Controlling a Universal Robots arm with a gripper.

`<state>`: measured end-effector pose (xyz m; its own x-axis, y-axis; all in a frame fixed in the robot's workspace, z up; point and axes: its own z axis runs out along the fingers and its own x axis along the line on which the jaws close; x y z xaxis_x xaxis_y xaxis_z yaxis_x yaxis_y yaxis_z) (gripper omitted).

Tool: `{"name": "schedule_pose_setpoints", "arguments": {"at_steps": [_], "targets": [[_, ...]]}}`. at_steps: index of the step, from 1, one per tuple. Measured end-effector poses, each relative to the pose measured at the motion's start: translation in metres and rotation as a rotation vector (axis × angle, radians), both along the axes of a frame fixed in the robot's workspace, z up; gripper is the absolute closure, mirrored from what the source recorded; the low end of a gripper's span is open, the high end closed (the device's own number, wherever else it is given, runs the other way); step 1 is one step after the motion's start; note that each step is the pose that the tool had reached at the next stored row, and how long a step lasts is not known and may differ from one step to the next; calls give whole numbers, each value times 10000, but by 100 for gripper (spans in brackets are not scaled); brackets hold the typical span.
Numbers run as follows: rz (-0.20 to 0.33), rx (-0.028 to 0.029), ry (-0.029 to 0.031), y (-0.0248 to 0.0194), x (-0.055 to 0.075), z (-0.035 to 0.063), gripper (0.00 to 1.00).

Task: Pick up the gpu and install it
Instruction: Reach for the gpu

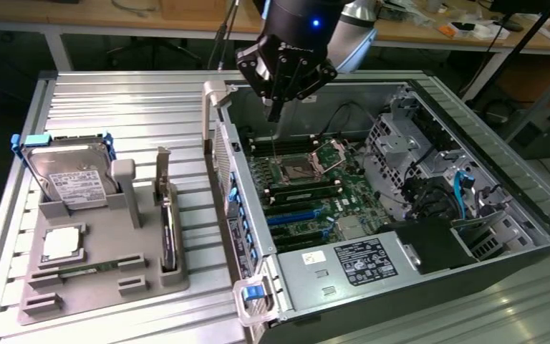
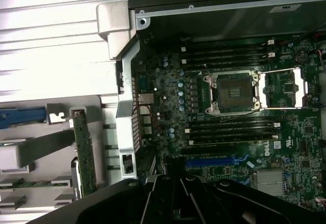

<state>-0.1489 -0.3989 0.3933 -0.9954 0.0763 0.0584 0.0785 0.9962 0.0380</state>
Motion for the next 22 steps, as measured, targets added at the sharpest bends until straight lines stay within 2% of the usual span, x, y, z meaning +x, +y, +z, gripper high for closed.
{"name": "schedule_pose_setpoints", "arguments": {"at_steps": [22], "targets": [[1,0,-1,0,-98,0,89]]}}
